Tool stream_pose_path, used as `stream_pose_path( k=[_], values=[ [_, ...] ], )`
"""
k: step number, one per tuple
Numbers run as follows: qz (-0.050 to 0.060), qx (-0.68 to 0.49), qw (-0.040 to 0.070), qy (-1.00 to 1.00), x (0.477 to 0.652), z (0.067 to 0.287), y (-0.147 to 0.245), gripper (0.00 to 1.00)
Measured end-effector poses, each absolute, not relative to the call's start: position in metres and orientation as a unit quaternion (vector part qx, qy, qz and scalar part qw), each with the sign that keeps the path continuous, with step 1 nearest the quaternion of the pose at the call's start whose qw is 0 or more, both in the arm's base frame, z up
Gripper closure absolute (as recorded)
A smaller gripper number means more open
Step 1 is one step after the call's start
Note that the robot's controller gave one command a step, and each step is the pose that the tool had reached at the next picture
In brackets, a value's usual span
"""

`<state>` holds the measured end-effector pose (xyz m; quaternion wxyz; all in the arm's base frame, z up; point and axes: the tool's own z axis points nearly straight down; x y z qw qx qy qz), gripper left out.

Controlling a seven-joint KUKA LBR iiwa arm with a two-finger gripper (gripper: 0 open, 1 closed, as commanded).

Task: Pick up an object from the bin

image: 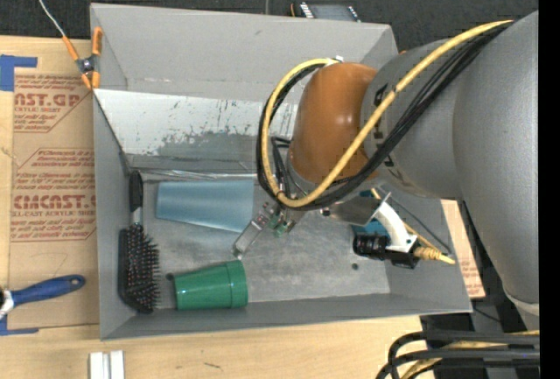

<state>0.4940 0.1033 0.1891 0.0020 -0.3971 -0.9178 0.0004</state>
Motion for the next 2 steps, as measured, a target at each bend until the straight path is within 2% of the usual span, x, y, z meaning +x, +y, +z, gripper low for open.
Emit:
stream_pose_path(
  k=[1, 2],
  values=[
    [-0.003, -0.325, -0.001, -0.946, 0.500, 0.275, 0.175, 0.00],
    [-0.002, -0.307, -0.002, -0.952, 0.513, 0.268, 0.114, 0.00]
  ],
)
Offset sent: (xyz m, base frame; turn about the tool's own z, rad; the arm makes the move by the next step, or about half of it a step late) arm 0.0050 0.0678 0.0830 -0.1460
